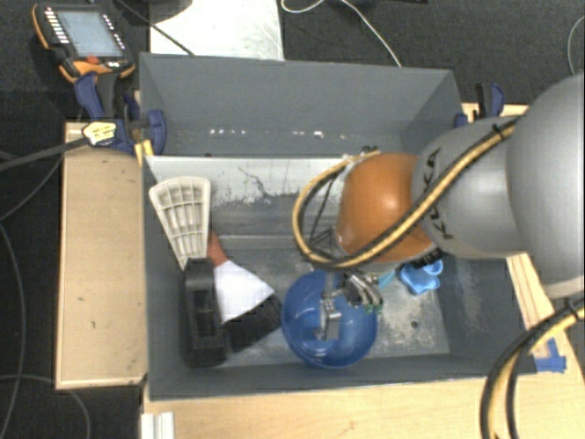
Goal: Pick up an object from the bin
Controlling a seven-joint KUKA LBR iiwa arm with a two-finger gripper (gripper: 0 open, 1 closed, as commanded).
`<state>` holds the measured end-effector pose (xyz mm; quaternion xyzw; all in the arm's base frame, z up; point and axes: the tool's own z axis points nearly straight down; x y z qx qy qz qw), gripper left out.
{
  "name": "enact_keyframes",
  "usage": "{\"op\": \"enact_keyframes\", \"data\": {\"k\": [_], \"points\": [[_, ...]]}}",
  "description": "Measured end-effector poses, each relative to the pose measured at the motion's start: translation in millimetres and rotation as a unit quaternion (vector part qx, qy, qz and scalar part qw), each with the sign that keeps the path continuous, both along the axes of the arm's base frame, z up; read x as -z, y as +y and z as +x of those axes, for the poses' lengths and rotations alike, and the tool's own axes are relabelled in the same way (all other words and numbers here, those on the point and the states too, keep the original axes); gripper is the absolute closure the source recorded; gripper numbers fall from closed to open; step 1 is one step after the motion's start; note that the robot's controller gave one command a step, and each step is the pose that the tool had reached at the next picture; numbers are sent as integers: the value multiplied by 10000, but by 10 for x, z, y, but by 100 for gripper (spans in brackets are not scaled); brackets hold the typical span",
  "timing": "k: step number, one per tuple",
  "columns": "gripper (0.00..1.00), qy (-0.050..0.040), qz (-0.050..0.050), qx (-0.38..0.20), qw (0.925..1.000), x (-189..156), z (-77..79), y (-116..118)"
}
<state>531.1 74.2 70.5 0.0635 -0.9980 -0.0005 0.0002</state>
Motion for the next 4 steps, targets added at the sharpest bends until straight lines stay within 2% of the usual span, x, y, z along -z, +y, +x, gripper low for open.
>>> {"op": "enact_keyframes", "data": {"k": [1,2,3,4], "points": [[0,8,4,276,9996,-3,3,-67],[0,-5,3,19,10000,-5,6,-1],[100,-69,20,268,9996,-47,52,-60],[100,-69,21,271,9996,-47,52,-60]]}}
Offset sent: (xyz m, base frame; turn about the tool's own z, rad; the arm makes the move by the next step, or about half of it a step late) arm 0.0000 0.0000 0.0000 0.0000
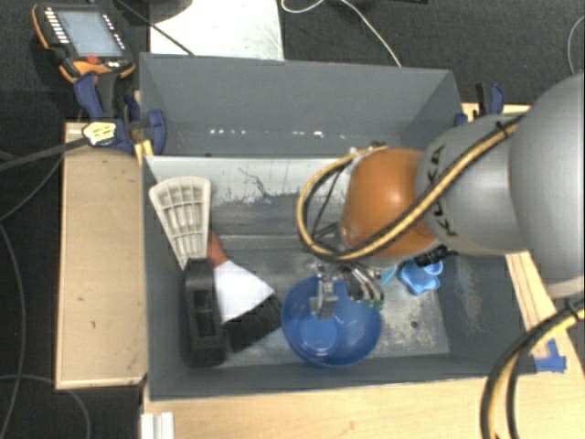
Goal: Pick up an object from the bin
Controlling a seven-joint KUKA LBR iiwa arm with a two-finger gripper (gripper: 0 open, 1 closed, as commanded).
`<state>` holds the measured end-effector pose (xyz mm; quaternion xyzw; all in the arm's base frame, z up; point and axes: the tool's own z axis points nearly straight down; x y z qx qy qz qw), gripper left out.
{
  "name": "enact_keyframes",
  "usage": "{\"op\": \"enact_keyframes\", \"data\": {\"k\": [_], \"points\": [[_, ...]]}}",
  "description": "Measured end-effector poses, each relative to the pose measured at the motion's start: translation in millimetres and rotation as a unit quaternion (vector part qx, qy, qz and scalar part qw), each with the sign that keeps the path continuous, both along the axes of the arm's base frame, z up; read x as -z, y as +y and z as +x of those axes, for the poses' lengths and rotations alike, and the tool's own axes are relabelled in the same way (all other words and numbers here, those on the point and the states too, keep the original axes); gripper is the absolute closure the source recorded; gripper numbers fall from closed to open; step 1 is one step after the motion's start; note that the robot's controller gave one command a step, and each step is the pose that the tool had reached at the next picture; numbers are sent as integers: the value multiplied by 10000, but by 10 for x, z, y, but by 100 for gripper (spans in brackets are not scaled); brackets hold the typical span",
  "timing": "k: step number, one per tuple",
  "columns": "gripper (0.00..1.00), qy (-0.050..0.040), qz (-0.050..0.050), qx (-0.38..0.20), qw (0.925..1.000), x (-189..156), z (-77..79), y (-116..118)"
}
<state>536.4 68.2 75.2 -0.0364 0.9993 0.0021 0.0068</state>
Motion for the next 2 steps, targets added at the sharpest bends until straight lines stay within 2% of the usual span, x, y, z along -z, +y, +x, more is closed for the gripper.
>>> {"op": "enact_keyframes", "data": {"k": [2], "points": [[100,-1,-2,5,10000,-184,-8,-2]]}}
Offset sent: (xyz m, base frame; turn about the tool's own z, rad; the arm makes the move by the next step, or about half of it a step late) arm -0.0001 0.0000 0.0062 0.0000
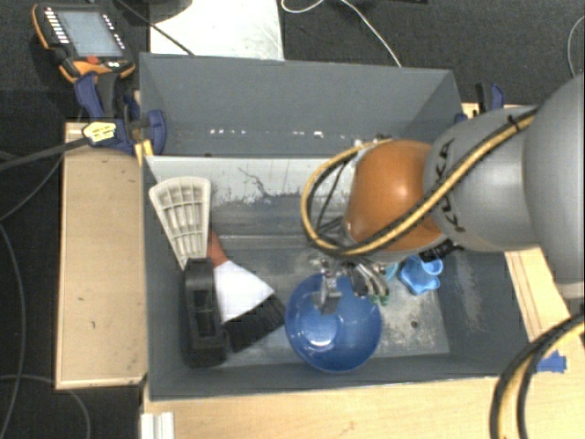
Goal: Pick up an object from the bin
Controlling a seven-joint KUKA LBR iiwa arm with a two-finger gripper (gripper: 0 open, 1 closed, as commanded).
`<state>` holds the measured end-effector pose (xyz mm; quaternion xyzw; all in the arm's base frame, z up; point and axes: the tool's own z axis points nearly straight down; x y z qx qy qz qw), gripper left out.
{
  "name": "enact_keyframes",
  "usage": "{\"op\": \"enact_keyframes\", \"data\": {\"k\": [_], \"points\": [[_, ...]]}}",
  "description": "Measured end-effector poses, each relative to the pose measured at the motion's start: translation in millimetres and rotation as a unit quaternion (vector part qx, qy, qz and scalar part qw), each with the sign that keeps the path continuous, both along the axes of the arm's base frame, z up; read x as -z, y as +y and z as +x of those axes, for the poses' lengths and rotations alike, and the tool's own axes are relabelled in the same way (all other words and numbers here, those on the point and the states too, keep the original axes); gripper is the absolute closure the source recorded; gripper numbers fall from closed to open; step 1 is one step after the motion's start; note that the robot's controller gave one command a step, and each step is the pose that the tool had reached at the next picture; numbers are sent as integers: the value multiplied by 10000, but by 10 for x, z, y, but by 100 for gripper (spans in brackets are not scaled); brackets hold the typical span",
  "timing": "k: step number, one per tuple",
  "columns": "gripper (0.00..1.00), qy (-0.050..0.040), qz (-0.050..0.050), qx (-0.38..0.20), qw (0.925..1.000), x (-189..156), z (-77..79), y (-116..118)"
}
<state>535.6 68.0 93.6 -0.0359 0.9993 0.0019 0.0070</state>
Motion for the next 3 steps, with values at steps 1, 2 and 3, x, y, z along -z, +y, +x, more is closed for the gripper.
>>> {"op": "enact_keyframes", "data": {"k": [1,2,3], "points": [[100,0,0,2,10000,-81,-1,0],[100,-1,2,8,10000,-135,-3,1],[100,29,-2,9,10000,-239,-18,0]]}}
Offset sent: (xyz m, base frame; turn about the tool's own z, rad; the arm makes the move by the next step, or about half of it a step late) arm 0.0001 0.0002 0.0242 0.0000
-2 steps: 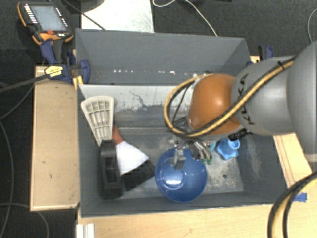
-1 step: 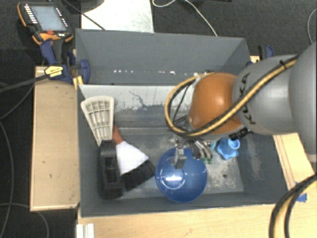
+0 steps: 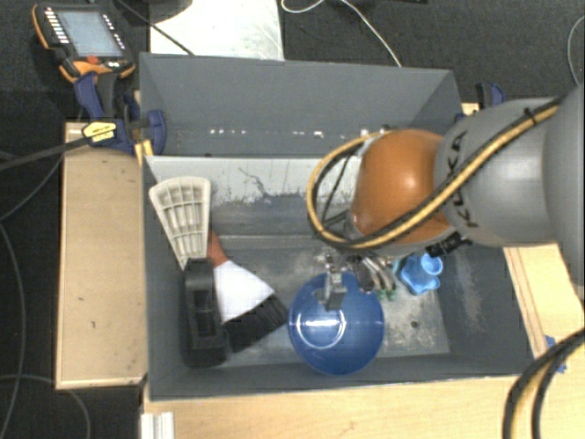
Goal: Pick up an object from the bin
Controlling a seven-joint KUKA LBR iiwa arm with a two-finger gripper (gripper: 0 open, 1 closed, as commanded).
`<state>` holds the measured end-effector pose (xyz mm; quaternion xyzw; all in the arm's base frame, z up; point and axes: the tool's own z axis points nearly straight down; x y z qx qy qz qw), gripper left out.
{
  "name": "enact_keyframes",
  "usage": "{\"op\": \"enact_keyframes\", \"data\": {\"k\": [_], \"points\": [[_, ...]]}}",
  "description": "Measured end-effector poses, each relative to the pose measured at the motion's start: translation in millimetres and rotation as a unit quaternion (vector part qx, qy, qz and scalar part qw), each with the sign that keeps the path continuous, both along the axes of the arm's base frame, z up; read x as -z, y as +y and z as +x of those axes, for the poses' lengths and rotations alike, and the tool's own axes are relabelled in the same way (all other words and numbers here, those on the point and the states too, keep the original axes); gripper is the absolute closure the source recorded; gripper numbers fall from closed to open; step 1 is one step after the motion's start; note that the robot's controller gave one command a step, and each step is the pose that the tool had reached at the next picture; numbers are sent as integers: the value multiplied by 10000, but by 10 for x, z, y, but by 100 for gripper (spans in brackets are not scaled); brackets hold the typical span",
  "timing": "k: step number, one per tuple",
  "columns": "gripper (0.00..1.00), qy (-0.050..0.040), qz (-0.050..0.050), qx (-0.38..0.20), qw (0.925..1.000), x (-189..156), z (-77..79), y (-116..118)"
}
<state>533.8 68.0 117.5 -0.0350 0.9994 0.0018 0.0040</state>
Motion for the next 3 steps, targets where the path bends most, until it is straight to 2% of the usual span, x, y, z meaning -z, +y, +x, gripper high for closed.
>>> {"op": "enact_keyframes", "data": {"k": [1,3], "points": [[100,-24,3,6,10000,-258,10,1],[100,-40,5,12,10000,-436,19,2]]}}
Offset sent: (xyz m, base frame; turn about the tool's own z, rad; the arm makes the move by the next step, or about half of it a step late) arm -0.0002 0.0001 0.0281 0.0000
